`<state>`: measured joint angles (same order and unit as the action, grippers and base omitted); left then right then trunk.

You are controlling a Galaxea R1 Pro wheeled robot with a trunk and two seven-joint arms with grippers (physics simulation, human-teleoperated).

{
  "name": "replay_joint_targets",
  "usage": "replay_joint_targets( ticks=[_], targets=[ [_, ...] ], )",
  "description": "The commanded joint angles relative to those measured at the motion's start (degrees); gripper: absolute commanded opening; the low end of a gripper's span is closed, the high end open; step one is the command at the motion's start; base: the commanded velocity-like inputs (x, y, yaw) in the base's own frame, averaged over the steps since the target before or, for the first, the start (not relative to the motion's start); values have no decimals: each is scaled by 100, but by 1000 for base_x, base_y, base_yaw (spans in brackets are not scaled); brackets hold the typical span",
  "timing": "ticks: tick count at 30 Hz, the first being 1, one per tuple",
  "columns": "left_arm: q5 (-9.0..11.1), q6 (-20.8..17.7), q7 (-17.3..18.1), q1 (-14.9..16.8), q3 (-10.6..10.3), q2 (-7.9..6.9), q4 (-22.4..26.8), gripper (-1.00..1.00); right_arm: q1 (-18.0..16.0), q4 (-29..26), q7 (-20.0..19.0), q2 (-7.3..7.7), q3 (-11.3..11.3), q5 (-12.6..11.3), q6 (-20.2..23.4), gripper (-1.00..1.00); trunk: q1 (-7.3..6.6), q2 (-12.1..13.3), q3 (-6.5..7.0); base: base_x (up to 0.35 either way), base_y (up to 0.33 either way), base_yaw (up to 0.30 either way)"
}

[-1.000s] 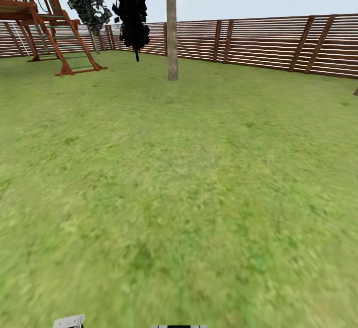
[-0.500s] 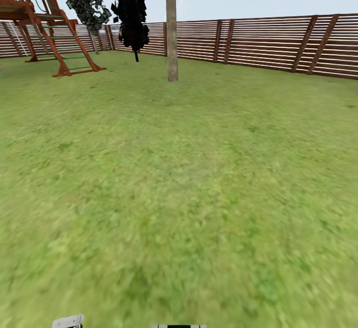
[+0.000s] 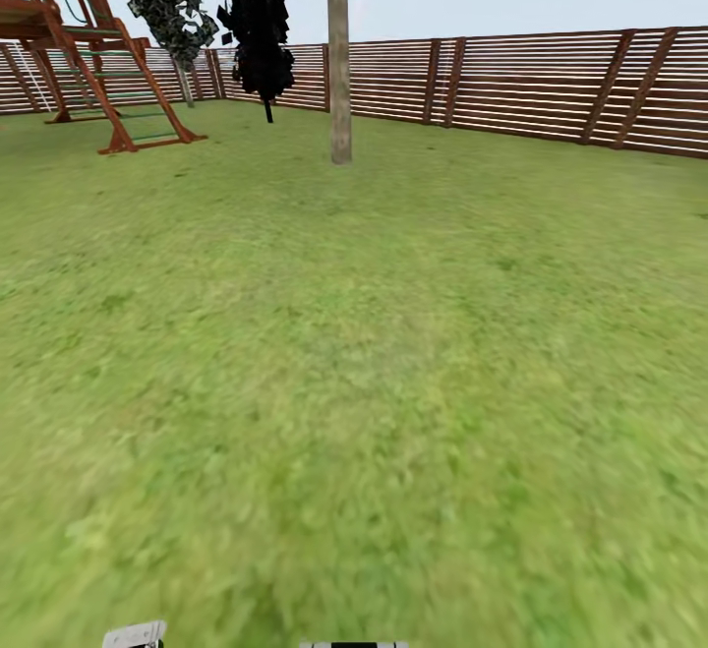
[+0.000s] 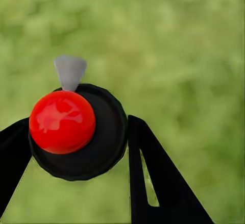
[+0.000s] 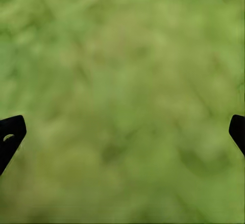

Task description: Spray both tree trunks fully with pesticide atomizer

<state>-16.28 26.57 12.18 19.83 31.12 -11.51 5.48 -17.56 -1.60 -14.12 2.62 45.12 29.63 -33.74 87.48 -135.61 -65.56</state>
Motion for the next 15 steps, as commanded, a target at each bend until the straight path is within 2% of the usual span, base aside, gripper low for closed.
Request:
replay_joint_targets(
  ticks=[1,15],
  targets=[
    [-33,15,30,3,52,-1,-4,-100,-2,2,-38,5,50,17,-10,100,3,-1,-4,338,0,0],
    [-35,15,30,3,52,-1,-1,-100,-2,2,-38,1,50,17,-10,100,3,-1,-4,338,0,0]
  ],
)
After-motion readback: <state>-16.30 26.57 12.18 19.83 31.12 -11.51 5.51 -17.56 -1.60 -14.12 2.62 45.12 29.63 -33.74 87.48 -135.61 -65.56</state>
